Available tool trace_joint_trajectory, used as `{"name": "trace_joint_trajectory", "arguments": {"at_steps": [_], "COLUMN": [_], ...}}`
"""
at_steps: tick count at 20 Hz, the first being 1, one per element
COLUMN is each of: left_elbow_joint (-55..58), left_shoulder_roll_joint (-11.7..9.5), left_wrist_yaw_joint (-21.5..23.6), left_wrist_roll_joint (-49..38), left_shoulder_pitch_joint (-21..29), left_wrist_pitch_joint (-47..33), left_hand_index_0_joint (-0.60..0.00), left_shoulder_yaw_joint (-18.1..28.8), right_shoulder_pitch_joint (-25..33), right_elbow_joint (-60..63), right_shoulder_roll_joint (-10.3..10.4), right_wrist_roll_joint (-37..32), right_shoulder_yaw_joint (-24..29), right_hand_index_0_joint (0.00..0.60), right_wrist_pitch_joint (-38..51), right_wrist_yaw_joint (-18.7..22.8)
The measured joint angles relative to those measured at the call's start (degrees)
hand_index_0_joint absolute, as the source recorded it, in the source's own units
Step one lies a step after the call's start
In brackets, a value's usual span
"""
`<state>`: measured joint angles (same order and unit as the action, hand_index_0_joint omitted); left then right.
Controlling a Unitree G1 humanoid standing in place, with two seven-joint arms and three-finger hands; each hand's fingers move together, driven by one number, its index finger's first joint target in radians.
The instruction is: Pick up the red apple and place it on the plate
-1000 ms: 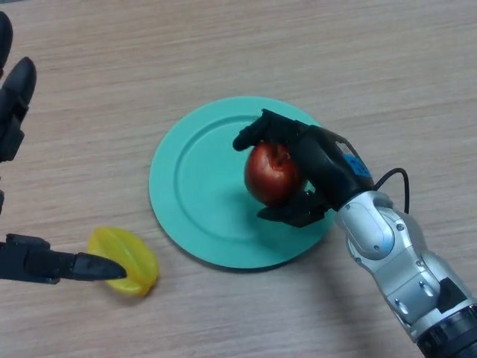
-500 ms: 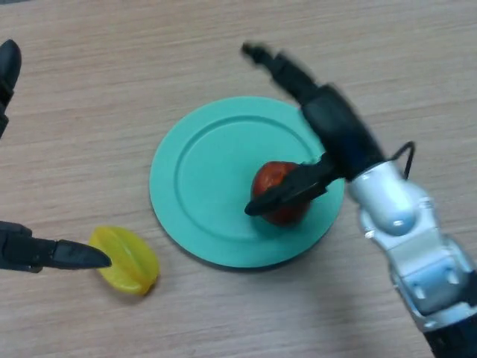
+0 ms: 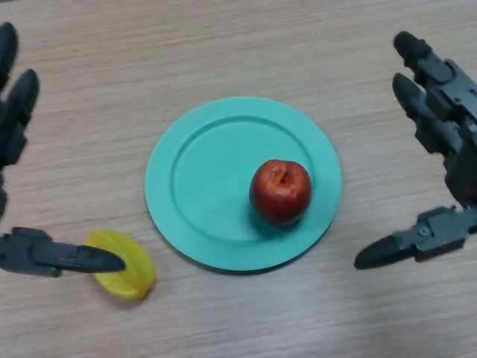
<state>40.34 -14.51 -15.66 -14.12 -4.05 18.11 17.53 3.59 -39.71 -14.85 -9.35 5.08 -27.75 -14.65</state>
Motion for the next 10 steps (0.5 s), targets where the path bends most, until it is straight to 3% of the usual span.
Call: {"name": "trace_joint_trajectory", "arguments": {"at_steps": [10], "left_elbow_joint": [-1.4], "left_shoulder_roll_joint": [1.3], "left_wrist_yaw_joint": [-0.5], "left_wrist_roll_joint": [4.4], "left_shoulder_pitch_joint": [-0.7], "left_wrist_pitch_joint": [-2.4], "left_hand_index_0_joint": [0.000], "left_shoulder_yaw_joint": [-2.8], "right_shoulder_pitch_joint": [1.3], "right_elbow_joint": [-1.4], "right_shoulder_roll_joint": [-1.2], "right_wrist_roll_joint": [-1.5], "right_shoulder_yaw_joint": [2.6], "right_hand_index_0_joint": [0.000], "right_wrist_pitch_joint": [-1.7], "right_wrist_yaw_joint": [-0.4]}}
